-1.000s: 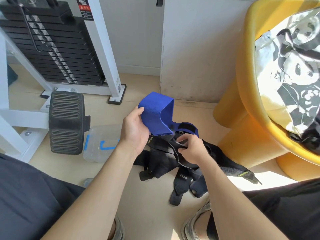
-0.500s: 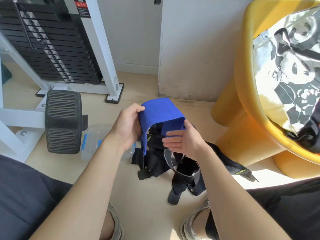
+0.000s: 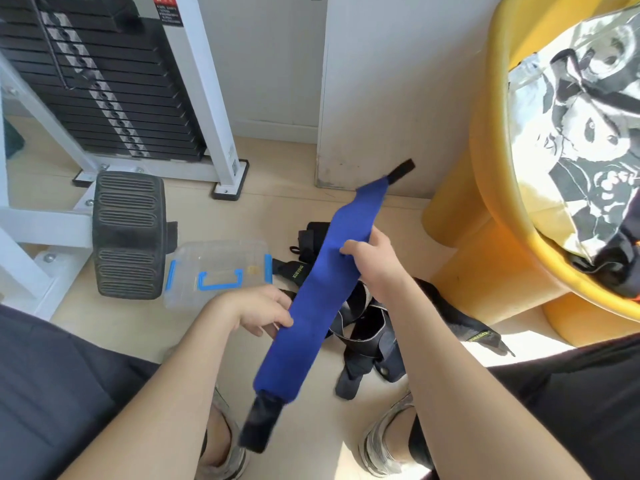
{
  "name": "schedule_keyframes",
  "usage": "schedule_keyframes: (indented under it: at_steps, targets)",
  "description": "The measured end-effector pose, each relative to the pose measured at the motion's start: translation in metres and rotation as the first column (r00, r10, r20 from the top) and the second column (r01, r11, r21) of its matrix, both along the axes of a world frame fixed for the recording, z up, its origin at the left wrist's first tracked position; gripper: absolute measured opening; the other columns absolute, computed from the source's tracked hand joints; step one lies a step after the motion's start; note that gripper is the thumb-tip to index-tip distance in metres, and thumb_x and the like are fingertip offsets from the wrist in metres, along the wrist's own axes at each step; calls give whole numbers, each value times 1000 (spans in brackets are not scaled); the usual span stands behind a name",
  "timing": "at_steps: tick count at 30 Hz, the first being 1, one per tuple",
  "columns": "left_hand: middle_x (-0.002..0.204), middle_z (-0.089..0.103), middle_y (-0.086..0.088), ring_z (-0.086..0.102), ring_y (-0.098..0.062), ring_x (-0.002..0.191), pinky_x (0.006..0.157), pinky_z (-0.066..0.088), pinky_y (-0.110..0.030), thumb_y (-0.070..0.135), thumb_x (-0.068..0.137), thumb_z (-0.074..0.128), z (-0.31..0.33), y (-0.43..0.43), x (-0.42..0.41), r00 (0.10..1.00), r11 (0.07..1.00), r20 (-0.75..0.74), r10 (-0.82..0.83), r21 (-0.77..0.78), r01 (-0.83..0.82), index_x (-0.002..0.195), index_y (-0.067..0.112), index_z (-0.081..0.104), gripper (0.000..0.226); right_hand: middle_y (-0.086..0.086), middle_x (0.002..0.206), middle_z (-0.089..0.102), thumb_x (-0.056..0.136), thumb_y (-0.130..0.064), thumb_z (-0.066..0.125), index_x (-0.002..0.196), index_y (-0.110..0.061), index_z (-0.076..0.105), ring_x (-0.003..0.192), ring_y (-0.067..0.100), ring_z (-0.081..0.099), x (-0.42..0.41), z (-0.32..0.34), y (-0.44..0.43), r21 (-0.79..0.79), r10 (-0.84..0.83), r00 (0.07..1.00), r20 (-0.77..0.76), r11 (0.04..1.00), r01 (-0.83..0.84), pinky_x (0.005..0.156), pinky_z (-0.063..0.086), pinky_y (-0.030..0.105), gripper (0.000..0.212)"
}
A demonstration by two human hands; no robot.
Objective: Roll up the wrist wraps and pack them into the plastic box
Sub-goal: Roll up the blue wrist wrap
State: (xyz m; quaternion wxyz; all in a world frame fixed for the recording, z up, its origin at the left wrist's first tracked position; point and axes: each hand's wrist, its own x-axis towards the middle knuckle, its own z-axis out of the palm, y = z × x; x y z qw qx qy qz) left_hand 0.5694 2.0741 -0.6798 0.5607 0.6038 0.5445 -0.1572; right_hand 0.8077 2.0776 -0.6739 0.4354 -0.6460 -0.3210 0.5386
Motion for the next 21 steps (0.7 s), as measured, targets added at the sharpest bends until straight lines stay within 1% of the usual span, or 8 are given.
schedule_keyframes:
  at_steps: [3, 4, 6, 8, 13, 16, 18, 21]
  targets:
    - [118, 82, 5, 79, -16, 110, 106, 50, -41, 22, 92, 47, -6, 0, 3, 964, 972, 136, 228, -89, -218, 124, 26, 73, 42, 17, 125, 77, 89, 0, 70, 126, -7, 70, 120, 43, 71, -10, 4, -8, -55, 283, 957, -68, 956, -287, 94, 61, 50, 38]
    - [120, 82, 1, 78, -21, 111, 106, 51, -44, 28, 88, 47, -7, 2, 3, 890, 922, 245, 384, -145, -358, 124, 19, 73, 45, 15, 126, 78, 90, 5, 69, 128, -5, 72, 119, 40, 73, -12, 4, -13, -78, 380, 915, -133, 917, -392, 97, 63, 51, 39]
    - [116, 77, -9, 73, -27, 101, 95, 53, -43, 37, 96, 48, -5, 8, 5, 618, 754, 436, 655, -313, -578, 120, 9, 69, 43, 20, 134, 74, 95, 12, 63, 135, 2, 68, 125, 41, 71, -19, -1, -24, -126, 515, 821, -247, 823, -555, 104, 60, 53, 41]
    - [110, 75, -14, 69, -26, 93, 83, 53, -40, 41, 105, 47, -2, 11, 6, 438, 644, 499, 747, -383, -662, 123, 7, 70, 45, 25, 143, 67, 101, 12, 58, 143, 7, 61, 133, 45, 65, -25, -9, -35, -168, 564, 753, -339, 751, -639, 115, 51, 59, 42]
    - [115, 83, -11, 80, -34, 108, 96, 62, -50, 29, 104, 72, -8, 9, 12, 421, 574, 536, 732, -152, -805, 123, 12, 77, 25, 17, 156, 59, 109, -7, 61, 154, -4, 55, 145, 41, 56, -43, -17, -45, -146, 708, 526, -472, 525, -838, 125, 40, 59, 46]
    - [110, 84, -7, 79, -35, 107, 99, 62, -55, 31, 106, 72, -1, 18, 11, 414, 551, 556, 720, -97, -829, 118, 16, 79, 21, 11, 156, 61, 107, -9, 64, 155, -14, 55, 142, 35, 59, -49, -17, -46, -176, 761, 454, -463, 423, -889, 121, 43, 59, 49]
    - [109, 84, -8, 80, -37, 106, 96, 62, -55, 33, 107, 70, 5, 24, 10, 461, 591, 555, 692, -71, -803, 117, 15, 78, 22, 21, 158, 56, 109, -4, 57, 155, -7, 53, 132, 41, 61, -50, -20, -46, -177, 752, 394, -529, 356, -917, 114, 50, 56, 45]
    - [106, 83, -11, 80, -29, 96, 86, 63, -46, 32, 107, 70, 2, 29, 12, 509, 581, 550, 662, 52, -812, 112, 12, 77, 23, 25, 154, 59, 109, 0, 55, 147, -6, 59, 129, 45, 63, -52, -38, -45, -240, 756, 427, -496, 354, -904, 107, 55, 51, 38]
